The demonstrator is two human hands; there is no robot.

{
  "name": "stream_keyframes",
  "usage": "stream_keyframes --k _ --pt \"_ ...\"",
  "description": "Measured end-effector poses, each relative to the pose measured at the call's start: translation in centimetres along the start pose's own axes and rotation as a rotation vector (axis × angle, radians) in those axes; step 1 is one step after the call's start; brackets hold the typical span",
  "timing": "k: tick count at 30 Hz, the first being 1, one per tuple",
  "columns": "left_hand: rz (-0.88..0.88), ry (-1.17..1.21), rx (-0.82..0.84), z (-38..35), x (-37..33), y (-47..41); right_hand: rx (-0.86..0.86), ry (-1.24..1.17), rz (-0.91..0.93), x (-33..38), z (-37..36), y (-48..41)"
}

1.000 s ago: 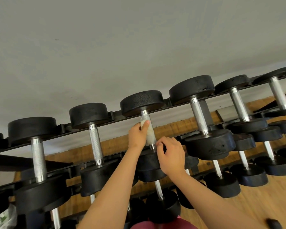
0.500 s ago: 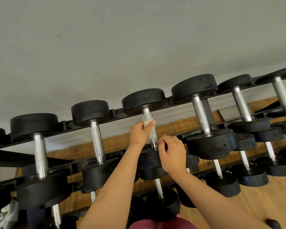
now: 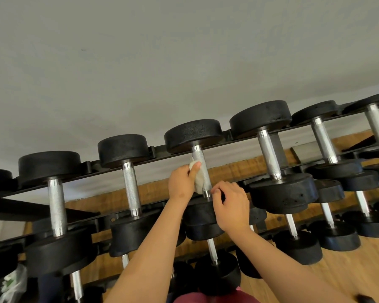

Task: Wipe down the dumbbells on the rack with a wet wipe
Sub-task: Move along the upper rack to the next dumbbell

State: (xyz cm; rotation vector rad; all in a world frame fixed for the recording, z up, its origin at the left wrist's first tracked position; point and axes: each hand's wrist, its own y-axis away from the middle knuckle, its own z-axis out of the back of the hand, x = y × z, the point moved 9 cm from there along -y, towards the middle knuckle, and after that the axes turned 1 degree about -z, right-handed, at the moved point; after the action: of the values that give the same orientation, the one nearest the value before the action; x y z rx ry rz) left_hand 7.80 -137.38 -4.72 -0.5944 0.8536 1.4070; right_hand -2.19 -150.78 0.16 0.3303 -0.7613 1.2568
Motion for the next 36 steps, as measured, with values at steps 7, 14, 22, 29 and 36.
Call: stream_keyframes --k 7,14,22,29,36 --pt "0.036 0.040 0.196 -1.8 0.5 -0.2 0.017 -0.006 -0.005 -0.1 -0.1 0.0" --pt "0.048 0.135 0.237 -1.1 1.2 1.5 0.014 -0.014 -0.012 0.0 -0.1 0.0" --pt "0.092 0.162 0.233 -1.5 1.8 1.8 0.012 -0.011 -0.018 0.0 -0.1 0.0" --pt "0.133 0.105 0.306 -2.8 0.2 1.0 0.014 -0.019 -0.005 -0.1 -0.2 0.0" --pt "0.105 0.088 0.160 -1.2 1.2 1.2 0.022 -0.018 -0.016 -0.2 -0.3 0.0"
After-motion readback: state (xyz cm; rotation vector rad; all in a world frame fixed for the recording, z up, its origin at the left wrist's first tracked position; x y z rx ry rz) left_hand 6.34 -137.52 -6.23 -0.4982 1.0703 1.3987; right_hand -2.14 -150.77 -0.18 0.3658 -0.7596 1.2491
